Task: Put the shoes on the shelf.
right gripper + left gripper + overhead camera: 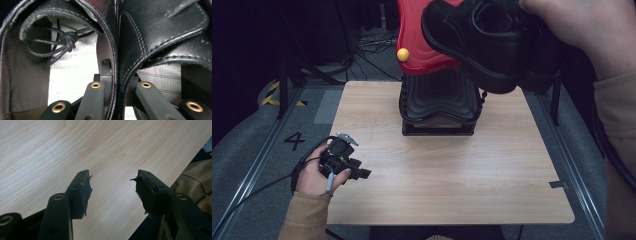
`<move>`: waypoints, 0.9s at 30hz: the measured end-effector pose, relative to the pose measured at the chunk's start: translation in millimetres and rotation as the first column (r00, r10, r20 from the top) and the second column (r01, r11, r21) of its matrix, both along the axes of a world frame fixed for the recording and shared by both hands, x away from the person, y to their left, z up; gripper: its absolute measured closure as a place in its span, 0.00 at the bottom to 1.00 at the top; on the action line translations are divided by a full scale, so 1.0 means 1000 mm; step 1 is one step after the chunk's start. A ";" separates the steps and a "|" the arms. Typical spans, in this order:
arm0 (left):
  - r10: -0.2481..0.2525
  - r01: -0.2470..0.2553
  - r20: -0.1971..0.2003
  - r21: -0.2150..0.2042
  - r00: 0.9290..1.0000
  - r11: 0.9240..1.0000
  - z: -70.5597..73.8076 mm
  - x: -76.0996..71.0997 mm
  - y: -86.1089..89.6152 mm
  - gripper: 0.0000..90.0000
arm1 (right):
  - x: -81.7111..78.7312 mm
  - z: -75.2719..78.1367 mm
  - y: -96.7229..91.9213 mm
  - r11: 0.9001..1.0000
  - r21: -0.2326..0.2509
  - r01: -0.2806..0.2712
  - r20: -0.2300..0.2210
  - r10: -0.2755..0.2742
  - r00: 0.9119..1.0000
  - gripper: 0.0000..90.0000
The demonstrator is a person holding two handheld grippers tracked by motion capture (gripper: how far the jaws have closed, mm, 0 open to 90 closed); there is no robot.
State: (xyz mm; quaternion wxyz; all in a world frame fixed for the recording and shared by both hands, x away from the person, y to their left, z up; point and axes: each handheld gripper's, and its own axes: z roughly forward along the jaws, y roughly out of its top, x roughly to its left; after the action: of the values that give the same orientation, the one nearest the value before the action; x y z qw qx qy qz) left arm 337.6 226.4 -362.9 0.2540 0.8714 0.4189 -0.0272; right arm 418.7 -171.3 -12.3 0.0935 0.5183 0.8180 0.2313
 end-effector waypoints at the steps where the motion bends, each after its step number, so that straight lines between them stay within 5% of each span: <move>1: 0.002 -0.002 0.004 0.003 1.000 1.000 0.000 -0.001 0.002 0.51 | 0.005 0.004 0.003 1.000 0.004 0.013 0.003 -0.013 1.000 0.92; 13: 0.027 -0.027 0.000 -0.018 1.000 0.999 -0.002 -0.005 0.012 0.50 | 0.057 0.021 0.027 0.995 0.006 0.104 0.065 -0.104 0.992 0.92; 27: 0.030 -0.030 -0.005 -0.052 1.000 0.998 -0.003 0.002 0.026 0.51 | 0.114 0.021 0.057 0.982 0.045 0.183 0.161 -0.188 0.969 0.92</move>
State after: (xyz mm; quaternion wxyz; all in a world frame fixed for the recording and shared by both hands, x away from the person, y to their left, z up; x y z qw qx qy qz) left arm 339.5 251.9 -366.2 0.2761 0.8581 0.4315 -0.0362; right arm 532.4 -114.4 8.6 0.1743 0.5730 0.7519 0.2754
